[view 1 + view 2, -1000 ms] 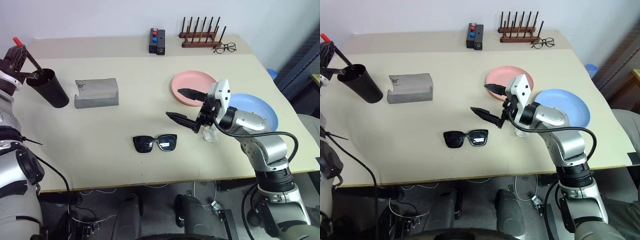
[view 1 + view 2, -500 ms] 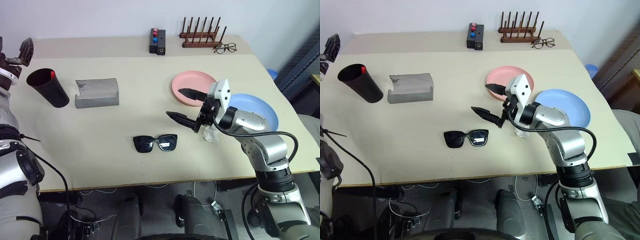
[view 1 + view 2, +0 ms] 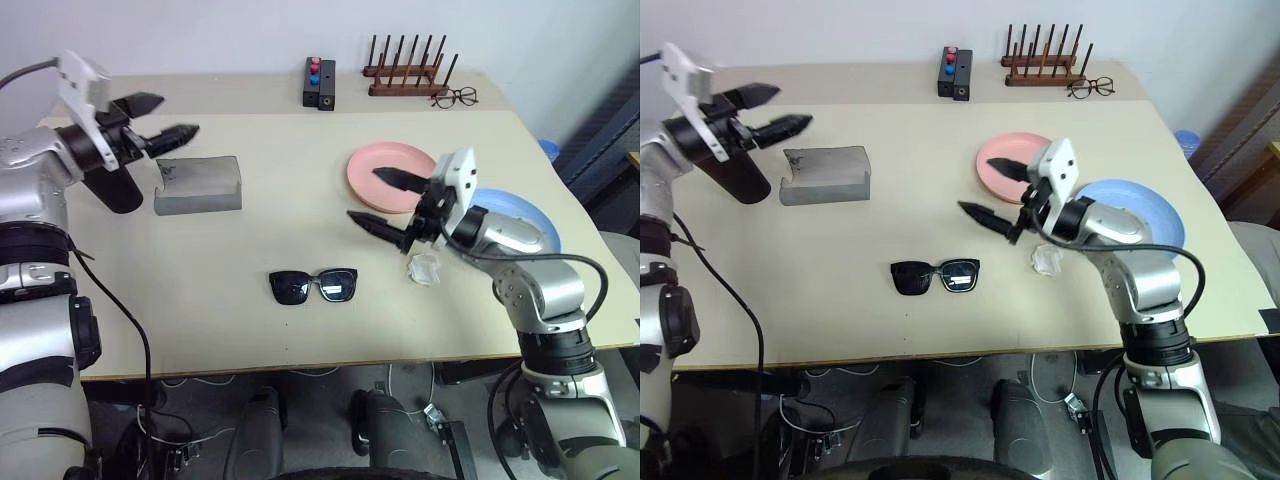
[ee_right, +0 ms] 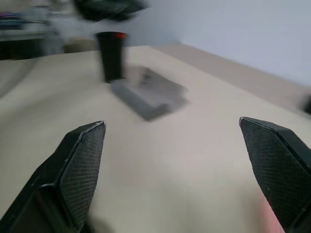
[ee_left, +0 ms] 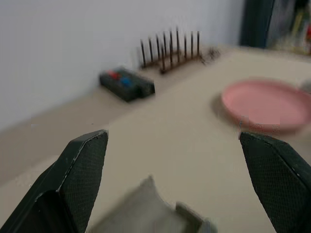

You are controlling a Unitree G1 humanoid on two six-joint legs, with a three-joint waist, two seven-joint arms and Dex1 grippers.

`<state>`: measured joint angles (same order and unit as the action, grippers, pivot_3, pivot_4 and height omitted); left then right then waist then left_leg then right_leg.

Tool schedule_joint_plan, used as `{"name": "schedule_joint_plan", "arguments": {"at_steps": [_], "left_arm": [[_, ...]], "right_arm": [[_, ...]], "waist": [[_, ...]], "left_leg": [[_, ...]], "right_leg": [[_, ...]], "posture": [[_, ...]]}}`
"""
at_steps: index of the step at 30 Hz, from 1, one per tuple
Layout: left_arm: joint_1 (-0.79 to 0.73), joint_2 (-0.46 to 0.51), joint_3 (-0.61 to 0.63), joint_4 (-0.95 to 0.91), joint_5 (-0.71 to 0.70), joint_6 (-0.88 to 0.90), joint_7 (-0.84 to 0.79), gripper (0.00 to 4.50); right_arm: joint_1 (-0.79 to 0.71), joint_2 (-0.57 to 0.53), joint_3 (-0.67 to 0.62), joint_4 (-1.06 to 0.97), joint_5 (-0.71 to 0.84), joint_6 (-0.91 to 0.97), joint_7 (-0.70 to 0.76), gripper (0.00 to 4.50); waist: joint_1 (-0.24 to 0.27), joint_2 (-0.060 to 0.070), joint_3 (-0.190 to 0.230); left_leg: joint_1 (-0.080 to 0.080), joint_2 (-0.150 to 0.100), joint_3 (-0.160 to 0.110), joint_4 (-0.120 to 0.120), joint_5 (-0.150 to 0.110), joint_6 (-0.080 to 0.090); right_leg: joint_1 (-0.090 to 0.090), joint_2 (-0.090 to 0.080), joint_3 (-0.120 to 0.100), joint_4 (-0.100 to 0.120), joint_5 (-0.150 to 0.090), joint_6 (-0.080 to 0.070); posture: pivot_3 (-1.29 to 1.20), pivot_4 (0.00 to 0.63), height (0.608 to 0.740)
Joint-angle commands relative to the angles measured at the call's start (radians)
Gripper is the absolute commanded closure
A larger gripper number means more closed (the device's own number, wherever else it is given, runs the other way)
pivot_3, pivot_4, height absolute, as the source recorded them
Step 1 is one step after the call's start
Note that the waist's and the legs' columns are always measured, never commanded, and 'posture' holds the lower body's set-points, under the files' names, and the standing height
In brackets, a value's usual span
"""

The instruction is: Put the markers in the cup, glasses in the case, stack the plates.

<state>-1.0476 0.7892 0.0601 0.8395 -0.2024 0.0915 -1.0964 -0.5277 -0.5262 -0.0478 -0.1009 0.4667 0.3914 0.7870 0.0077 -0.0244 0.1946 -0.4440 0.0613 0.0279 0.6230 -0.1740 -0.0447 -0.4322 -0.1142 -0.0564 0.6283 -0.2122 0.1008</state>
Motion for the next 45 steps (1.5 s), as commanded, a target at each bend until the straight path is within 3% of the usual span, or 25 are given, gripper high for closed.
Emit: {"name": "schedule_joint_plan", "arguments": {"at_steps": [1,9,23,36,39,45], "left_arm": [[-0.054,-0.023,-0.041,0.049,0.046,-0.004,-0.051,0.05],[-0.098,-0.081,-0.101,0.188,0.147,-0.073,-0.043,0.05],[-0.088,-0.118,-0.113,0.366,0.257,-0.099,0.162,0.05],[-0.039,-0.154,-0.12,0.41,0.28,-0.084,0.13,0.05],[-0.029,-0.157,-0.125,0.409,0.291,-0.078,0.113,0.93],[-0.034,-0.166,-0.116,0.396,0.286,-0.067,0.103,3.9]], "right_arm": [[-0.005,-0.017,-0.066,-0.005,-0.014,-0.078,-0.005,0.0],[0.07,-0.028,-0.077,-0.072,-0.034,-0.126,-0.005,0.0],[0.086,-0.01,-0.062,-0.091,-0.038,-0.137,-0.023,0.0],[0.084,-0.01,-0.061,-0.105,-0.039,-0.125,-0.026,0.0],[0.086,-0.01,-0.061,-0.11,-0.038,-0.121,-0.029,0.0],[0.086,-0.011,-0.057,-0.113,-0.041,-0.117,-0.03,0.0]], "waist": [[0.003,0.0,0.0],[0.003,0.0,0.0],[0.006,0.0,0.0],[0.004,0.0,0.0],[0.004,0.0,0.0],[0.004,0.0,0.0]], "left_leg": [[0.0,0.0,0.0,0.0,0.0,0.0],[-0.001,0.0,0.0,0.0,0.0,0.0],[-0.001,0.0,0.0,0.001,0.0,0.0],[-0.001,0.0,0.0,0.0,0.0,0.0],[-0.001,0.0,0.0,0.0,0.0,0.0],[-0.001,0.0,0.0,0.0,0.0,0.0]], "right_leg": [[0.0,0.0,0.0,0.0,0.0,0.0],[0.0,0.0,0.0,0.0,0.0,0.001],[0.0,0.0,0.0,0.0,0.0,0.001],[0.0,0.0,0.0,0.0,0.0,0.001],[0.0,0.0,0.0,0.0,0.0,0.001],[0.0,0.0,0.0,0.0,0.0,0.001]], "posture": [[0.0,0.15,0.74],[0.0,0.15,0.74],[0.0,0.15,0.74],[0.0,0.15,0.74],[0.0,0.15,0.74],[0.0,0.15,0.74]]}}
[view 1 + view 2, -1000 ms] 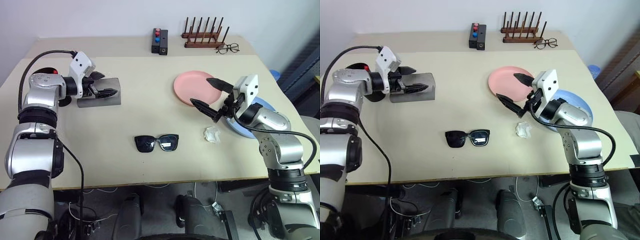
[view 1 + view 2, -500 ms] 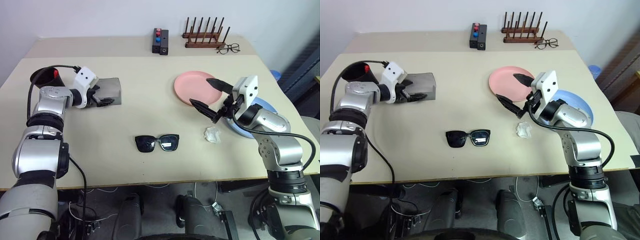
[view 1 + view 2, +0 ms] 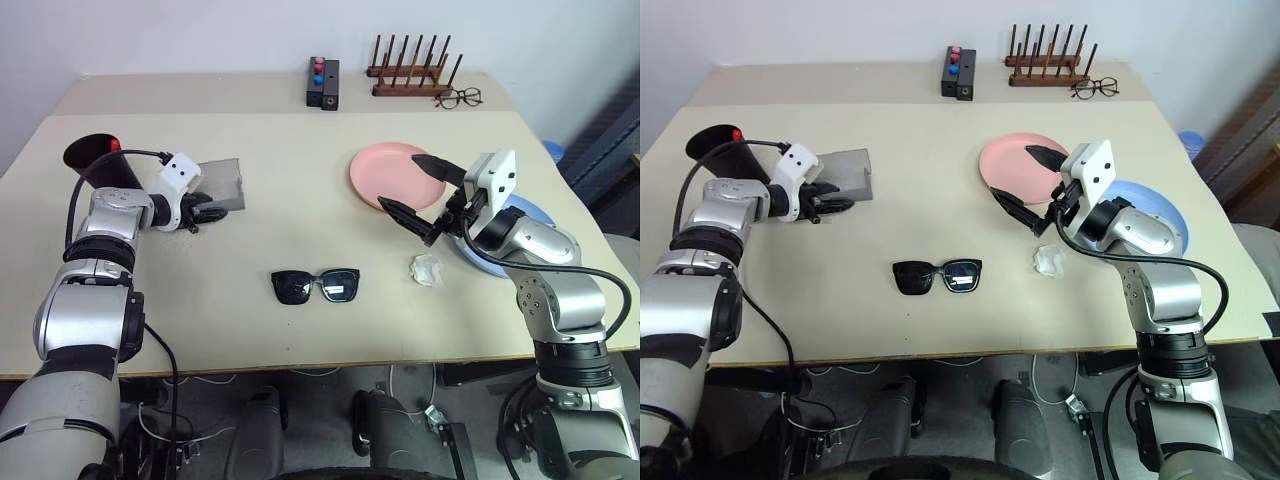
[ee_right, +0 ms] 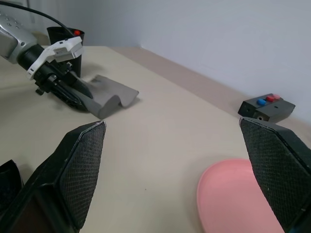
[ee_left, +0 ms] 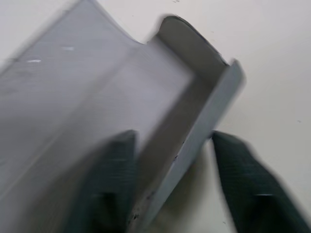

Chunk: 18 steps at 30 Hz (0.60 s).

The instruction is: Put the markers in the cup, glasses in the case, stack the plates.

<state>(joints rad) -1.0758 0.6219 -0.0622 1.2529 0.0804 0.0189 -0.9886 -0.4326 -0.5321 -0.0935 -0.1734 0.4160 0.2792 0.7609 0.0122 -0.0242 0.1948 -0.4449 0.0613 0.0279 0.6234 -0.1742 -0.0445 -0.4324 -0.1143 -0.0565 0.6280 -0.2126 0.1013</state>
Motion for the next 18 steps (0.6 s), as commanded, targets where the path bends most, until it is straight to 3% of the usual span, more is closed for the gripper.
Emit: {"name": "schedule_joint_plan", "arguments": {"at_steps": [1,18], "left_arm": [[-0.008,0.001,0.007,-0.02,0.002,0.005,-0.009,4.46],[-0.015,0.001,0.04,-0.063,-0.035,0.041,-0.14,4.46]], "right_arm": [[-0.011,-0.004,-0.011,-0.039,0.01,-0.005,-0.003,0.0],[-0.018,-0.001,0.001,-0.038,0.01,0.005,0.003,0.0]], "waist": [[0.0,0.0,0.0],[0.0,0.001,0.0]], "left_leg": [[0.0,0.0,0.0,0.0,0.0,0.0],[0.0,0.0,0.0,0.0,0.0,0.0]], "right_leg": [[0.0,0.0,0.0,0.0,0.0,0.0],[0.0,0.0,0.0,0.0,0.0,0.0]], "posture": [[0.0,0.15,0.74],[0.0,0.15,0.74]]}}
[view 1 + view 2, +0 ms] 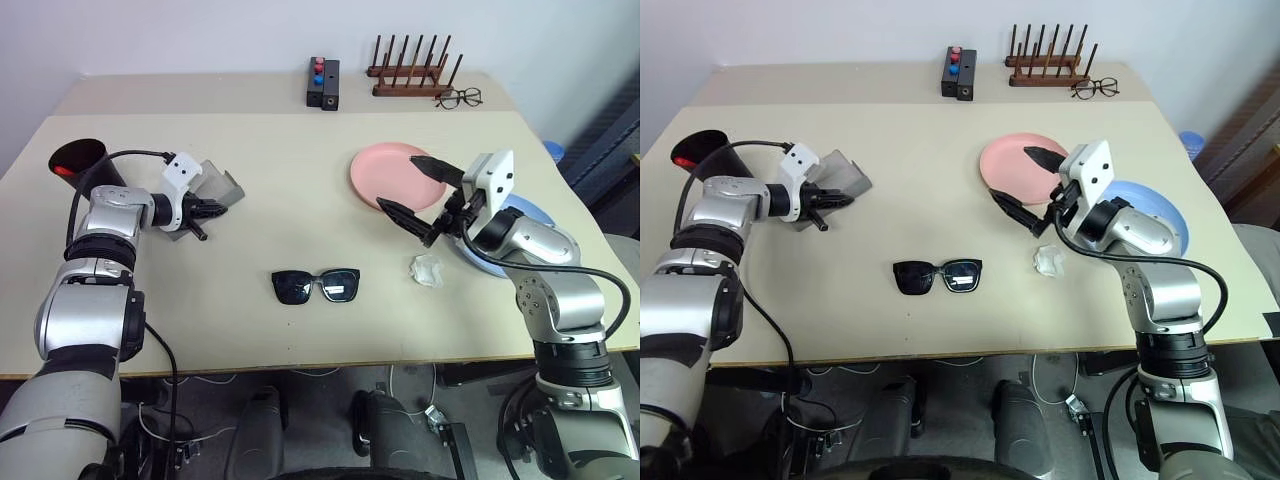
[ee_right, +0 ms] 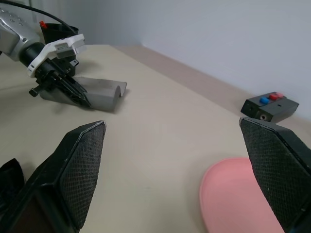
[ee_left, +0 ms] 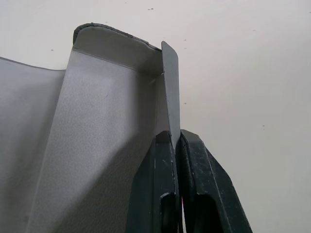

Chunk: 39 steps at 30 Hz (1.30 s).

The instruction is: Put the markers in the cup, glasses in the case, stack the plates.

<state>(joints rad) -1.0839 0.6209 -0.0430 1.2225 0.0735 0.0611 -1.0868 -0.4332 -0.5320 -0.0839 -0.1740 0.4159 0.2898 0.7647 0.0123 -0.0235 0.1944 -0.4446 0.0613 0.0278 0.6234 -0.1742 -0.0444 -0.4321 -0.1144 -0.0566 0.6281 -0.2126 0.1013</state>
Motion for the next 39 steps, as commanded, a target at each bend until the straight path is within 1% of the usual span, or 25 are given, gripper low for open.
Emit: {"name": "schedule_joint_plan", "arguments": {"at_steps": [1,3,8,10,12,13,15,16,18,20,22,25,28,32,34,36,39], "left_arm": [[-0.006,0.002,0.023,-0.041,-0.035,0.0,-0.067,4.46],[-0.006,0.002,0.029,-0.056,-0.049,-0.004,-0.096,4.46],[0.014,0.037,0.014,-0.129,-0.064,0.009,-0.252,4.46],[0.04,0.069,0.01,-0.181,-0.076,0.005,-0.343,4.46],[0.058,0.105,0.003,-0.236,-0.091,0.059,-0.443,4.46],[0.079,0.132,-0.024,-0.291,-0.125,0.086,-0.487,4.46],[0.114,0.174,-0.065,-0.384,-0.186,0.128,-0.523,4.46],[0.149,0.227,-0.125,-0.463,-0.237,0.135,-0.528,4.46],[0.198,0.306,-0.206,-0.576,-0.311,0.136,-0.528,4.46],[0.23,0.398,-0.3,-0.69,-0.418,0.184,-0.528,4.46],[0.261,0.476,-0.366,-0.801,-0.507,0.202,-0.528,4.46],[0.288,0.563,-0.44,-0.897,-0.573,0.197,-0.528,4.46],[0.296,0.594,-0.456,-0.938,-0.638,0.241,-0.528,4.46],[0.346,0.631,-0.495,-0.986,-0.631,0.206,-0.528,4.46],[0.379,0.628,-0.489,-1.013,-0.627,0.201,-0.528,4.46],[0.409,0.609,-0.473,-1.018,-0.605,0.184,-0.528,4.46],[0.445,0.608,-0.456,-1.035,-0.596,0.172,-0.528,4.46]], "right_arm": [[-0.019,-0.002,-0.008,-0.036,0.01,-0.005,-0.001,0.0],[-0.02,-0.003,-0.008,-0.035,0.011,-0.004,0.0,0.0],[-0.021,-0.006,-0.011,-0.034,0.012,0.0,0.001,0.0],[-0.018,-0.009,-0.014,-0.032,0.013,0.0,0.004,0.0],[-0.015,-0.012,-0.017,-0.027,0.012,-0.002,0.009,0.0],[-0.015,-0.012,-0.017,-0.026,0.014,-0.001,0.011,0.0],[-0.015,-0.01,-0.016,-0.028,0.014,0.001,0.01,0.0],[-0.017,-0.01,-0.014,-0.025,0.013,0.001,0.011,0.0],[-0.022,-0.008,-0.013,-0.02,0.013,0.0,0.013,0.0],[-0.026,-0.006,-0.011,-0.016,0.012,-0.002,0.014,0.0],[-0.028,-0.004,-0.008,-0.014,0.01,-0.004,0.014,0.0],[-0.028,-0.002,-0.008,-0.013,0.01,-0.004,0.014,0.0],[-0.027,-0.002,-0.01,-0.014,0.01,-0.003,0.013,0.0],[-0.014,-0.013,-0.013,-0.032,0.025,0.013,0.027,0.0],[0.014,-0.044,-0.02,-0.066,0.06,0.034,0.079,0.0],[0.053,-0.107,-0.035,-0.115,0.127,0.087,0.163,0.0],[0.088,-0.178,-0.061,-0.162,0.199,0.134,0.237,0.0]], "waist": [[0.0,0.0,0.0],[0.0,0.0,0.0],[-0.001,0.0,0.0],[-0.003,0.0,0.0],[-0.008,0.0,0.0],[-0.009,0.0,0.0],[-0.01,0.0,0.001],[-0.01,0.001,0.001],[-0.011,0.001,0.001],[-0.011,0.001,0.001],[-0.006,0.001,0.001],[-0.001,0.002,0.001],[0.0,0.002,0.001],[-0.002,0.002,0.002],[-0.002,0.003,0.002],[0.001,0.003,0.002],[0.001,0.003,0.002]], "left_leg": [[0.0,0.0,0.0,0.0,0.0,0.0],[0.0,0.0,0.0,0.0,0.0,0.0],[0.0,0.0,0.0,0.0,0.0,0.0],[0.0,0.0,0.0,0.0,0.0,0.0],[0.0,0.0,0.0,-0.001,0.0,0.0],[0.0,0.0,0.0,-0.001,0.0,0.0],[0.0,0.001,0.0,-0.001,0.0,0.0],[0.0,0.001,0.0,-0.001,0.0,0.0],[0.0,0.001,0.0,-0.001,0.0,0.0],[-0.001,0.001,0.0,-0.001,0.0,0.0],[-0.001,0.001,0.0,-0.001,0.0,0.0],[-0.001,0.001,0.0,0.0,0.0,0.0],[-0.001,0.001,0.0,-0.001,0.0,0.0],[-0.002,0.001,0.0,-0.001,0.0,0.0],[-0.002,0.001,0.0,-0.001,0.0,0.0],[-0.002,0.001,0.0,-0.001,0.0,0.0],[-0.003,0.001,0.0,0.0,0.0,0.0]], "right_leg": [[0.0,0.0,0.0,0.0,0.0,0.0],[0.0,0.0,0.0,0.0,0.0,0.0],[0.0,0.0,0.0,0.0,0.0,0.0],[0.0,0.0,0.0,0.0,0.0,0.0],[-0.001,0.0,0.0,0.0,-0.001,-0.001],[-0.001,0.0,0.0,0.0,-0.001,-0.001],[-0.001,0.0,0.0,0.0,-0.001,-0.003],[-0.001,0.0,0.0,0.0,-0.002,-0.004],[-0.001,0.0,0.0,0.0,-0.002,-0.004],[-0.001,0.0,0.0,0.0,-0.002,-0.004],[-0.001,0.0,0.0,0.0,-0.003,-0.005],[-0.001,0.0,0.0,-0.001,-0.004,-0.007],[-0.001,0.0,0.0,-0.002,-0.004,-0.007],[-0.002,0.0,0.0,-0.002,-0.004,-0.006],[-0.002,0.0,0.0,-0.002,-0.004,-0.007],[-0.003,0.0,0.0,-0.001,-0.004,-0.007],[-0.003,0.0,0.0,-0.002,-0.004,-0.007]], "posture": [[0.0,0.15,0.74],[0.0,0.15,0.74],[0.0,0.15,0.74],[0.0,0.15,0.74],[0.0,0.15,0.74],[0.0,0.15,0.74],[0.0,0.15,0.74],[0.0,0.15,0.74],[0.0,0.15,0.74],[0.0,0.15,0.74],[0.0,0.15,0.74],[0.0,0.15,0.74],[0.0,0.15,0.74],[0.0,0.15,0.74],[0.0,0.15,0.74],[0.0,0.15,0.74],[0.0,0.15,0.74]]}}
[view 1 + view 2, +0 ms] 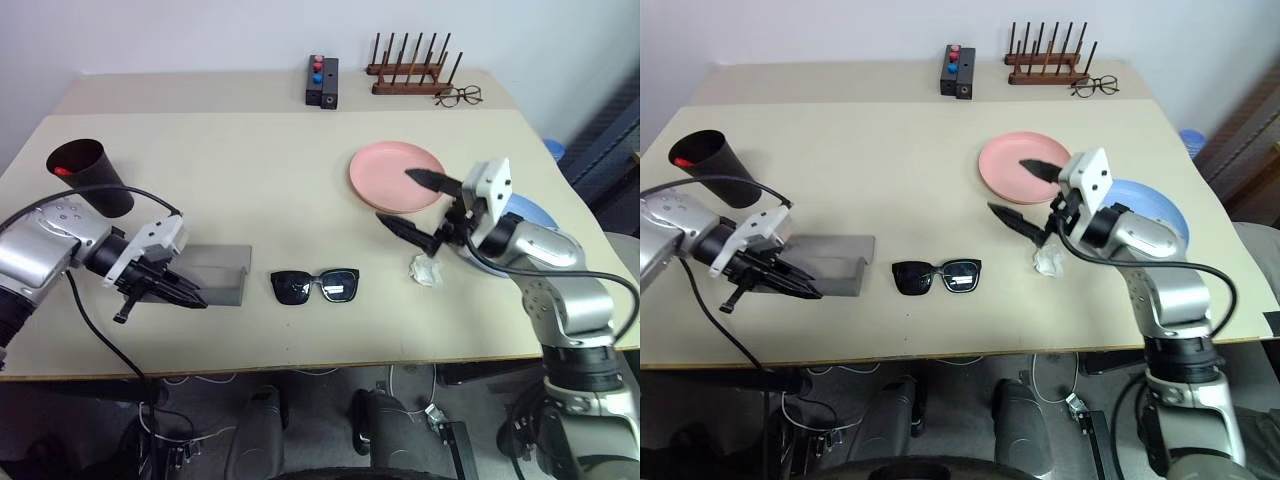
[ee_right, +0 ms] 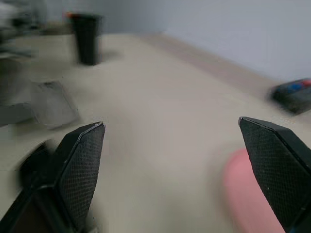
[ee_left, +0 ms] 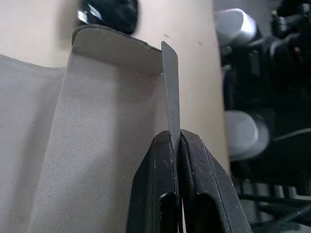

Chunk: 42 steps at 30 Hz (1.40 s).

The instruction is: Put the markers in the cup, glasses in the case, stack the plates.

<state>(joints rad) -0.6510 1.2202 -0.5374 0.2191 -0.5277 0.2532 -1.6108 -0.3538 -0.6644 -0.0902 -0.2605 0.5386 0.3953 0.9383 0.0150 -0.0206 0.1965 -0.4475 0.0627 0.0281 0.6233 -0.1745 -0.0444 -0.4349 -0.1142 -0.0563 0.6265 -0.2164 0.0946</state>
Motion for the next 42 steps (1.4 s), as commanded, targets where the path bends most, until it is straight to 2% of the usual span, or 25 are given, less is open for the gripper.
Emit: {"name": "schedule_joint_plan", "arguments": {"at_steps": [1,6,15,23,25,33,37,42], "left_arm": [[0.025,0.011,0.044,-0.038,0.008,-0.023,-0.004,4.46],[0.085,0.002,0.084,-0.078,0.015,-0.017,-0.004,4.46],[0.109,-0.093,0.193,-0.042,0.123,-0.016,0.01,4.46],[0.136,-0.14,0.251,-0.07,0.127,0.004,-0.004,4.46],[0.142,-0.132,0.234,-0.083,0.132,-0.003,-0.004,4.46],[0.114,-0.164,0.241,-0.084,0.183,0.122,0.011,4.46],[0.111,-0.161,0.246,-0.129,0.179,0.211,0.014,3.28],[0.081,-0.168,0.265,-0.144,0.174,0.255,0.01,0.85]], "right_arm": [[0.02,-0.062,-0.058,-0.088,0.082,0.024,0.08,0.0],[0.062,-0.1,-0.081,-0.13,0.143,0.041,0.138,0.0],[0.078,-0.099,-0.154,-0.174,0.364,0.156,0.154,0.0],[0.092,-0.09,-0.134,-0.187,0.364,0.16,0.138,0.0],[0.088,-0.084,-0.128,-0.191,0.367,0.162,0.129,0.0],[0.077,-0.079,-0.12,-0.183,0.36,0.157,0.112,0.0],[0.068,-0.073,-0.113,-0.175,0.346,0.15,0.102,0.0],[0.058,-0.067,-0.103,-0.17,0.34,0.148,0.098,0.0]], "waist": [[-0.002,0.0,0.0],[-0.003,0.0,0.0],[-0.001,0.0,0.0],[-0.002,0.0,0.0],[-0.002,0.0,0.0],[-0.001,0.0,0.0],[-0.002,0.0,0.0],[-0.001,0.0,0.0]], "left_leg": [[0.0,0.0,0.0,0.0,0.0,0.0],[0.001,0.0,0.0,0.0,0.0,0.0],[0.0,0.0,0.0,0.0,0.0,0.0],[0.001,0.0,0.0,0.0,0.0,0.0],[0.0,0.0,0.0,0.0,0.0,0.0],[0.0,0.0,0.0,0.0,0.0,0.0],[0.0,0.0,0.0,0.0,0.0,0.0],[0.0,0.0,0.0,0.0,0.0,0.0]], "right_leg": [[0.0,0.0,0.0,0.0,0.0,0.0],[0.0,0.0,0.0,-0.001,-0.002,0.003],[0.001,0.0,0.0,-0.002,-0.001,0.002],[0.001,0.0,0.0,-0.002,-0.001,0.002],[0.001,0.0,0.0,-0.002,-0.001,0.002],[0.001,0.0,0.0,-0.003,-0.001,0.002],[0.001,0.0,0.0,-0.003,-0.001,0.002],[0.001,0.0,0.0,-0.004,-0.001,0.002]], "posture": [[0.0,0.15,0.74],[0.0,0.15,0.74],[0.0,0.15,0.74],[0.0,0.15,0.74],[0.0,0.15,0.74],[0.0,0.15,0.74],[0.0,0.15,0.74],[0.0,0.15,0.74]]}}
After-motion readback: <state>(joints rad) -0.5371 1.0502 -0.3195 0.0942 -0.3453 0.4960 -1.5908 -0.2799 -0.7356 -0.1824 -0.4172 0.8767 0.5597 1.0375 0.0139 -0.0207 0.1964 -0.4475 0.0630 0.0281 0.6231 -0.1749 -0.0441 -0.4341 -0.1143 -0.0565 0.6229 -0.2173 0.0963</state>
